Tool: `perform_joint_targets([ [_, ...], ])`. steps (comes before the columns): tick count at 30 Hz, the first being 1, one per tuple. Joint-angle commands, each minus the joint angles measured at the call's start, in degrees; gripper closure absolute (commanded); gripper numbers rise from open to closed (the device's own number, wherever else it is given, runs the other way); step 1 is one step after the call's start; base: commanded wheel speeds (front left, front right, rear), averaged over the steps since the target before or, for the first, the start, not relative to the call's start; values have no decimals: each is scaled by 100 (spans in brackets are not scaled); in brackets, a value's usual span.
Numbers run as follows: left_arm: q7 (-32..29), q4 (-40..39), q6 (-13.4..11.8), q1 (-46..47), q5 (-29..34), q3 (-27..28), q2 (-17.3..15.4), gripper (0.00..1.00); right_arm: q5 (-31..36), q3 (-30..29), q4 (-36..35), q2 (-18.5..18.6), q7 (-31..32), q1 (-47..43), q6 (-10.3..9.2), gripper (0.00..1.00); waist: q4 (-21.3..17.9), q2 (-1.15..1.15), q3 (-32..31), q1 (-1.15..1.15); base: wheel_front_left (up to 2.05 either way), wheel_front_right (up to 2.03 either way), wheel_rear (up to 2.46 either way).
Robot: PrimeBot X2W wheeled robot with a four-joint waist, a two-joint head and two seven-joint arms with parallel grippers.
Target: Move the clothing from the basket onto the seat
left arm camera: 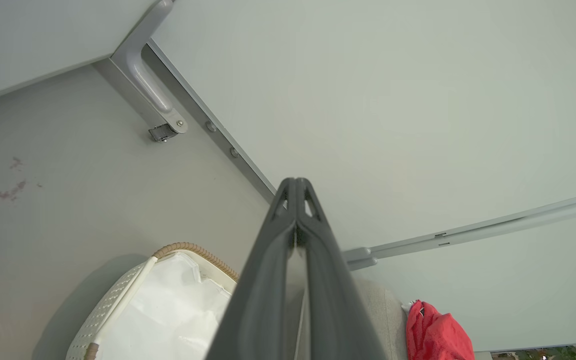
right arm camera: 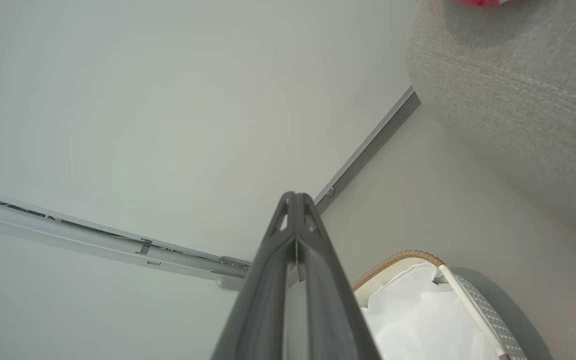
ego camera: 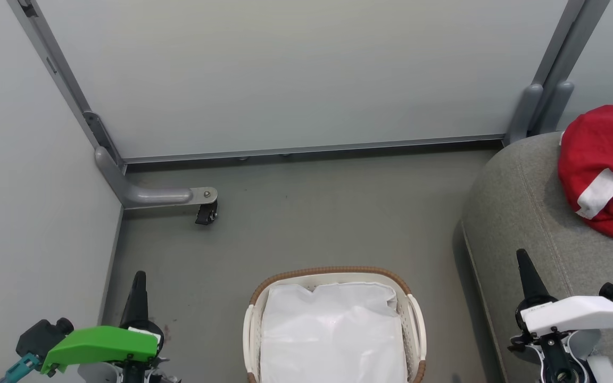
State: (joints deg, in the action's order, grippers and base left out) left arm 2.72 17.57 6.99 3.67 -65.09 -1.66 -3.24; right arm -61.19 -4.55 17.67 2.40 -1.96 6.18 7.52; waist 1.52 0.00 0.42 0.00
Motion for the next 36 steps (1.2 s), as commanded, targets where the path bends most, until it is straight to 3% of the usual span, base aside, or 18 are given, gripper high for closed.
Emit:
perform_joint_targets([
  [1, -40, -77, 17, 157, -158, 57, -48, 100, -159, -26, -83, 41, 51, 31, -2, 100, -3, 0, -1, 0, 0, 0, 0],
  [36, -562, -258, 50, 248, -1784, 490, -42, 100, -1993, -140, -268, 54, 556, 16, -3, 100, -84, 0, -13, 0, 0, 0, 0],
])
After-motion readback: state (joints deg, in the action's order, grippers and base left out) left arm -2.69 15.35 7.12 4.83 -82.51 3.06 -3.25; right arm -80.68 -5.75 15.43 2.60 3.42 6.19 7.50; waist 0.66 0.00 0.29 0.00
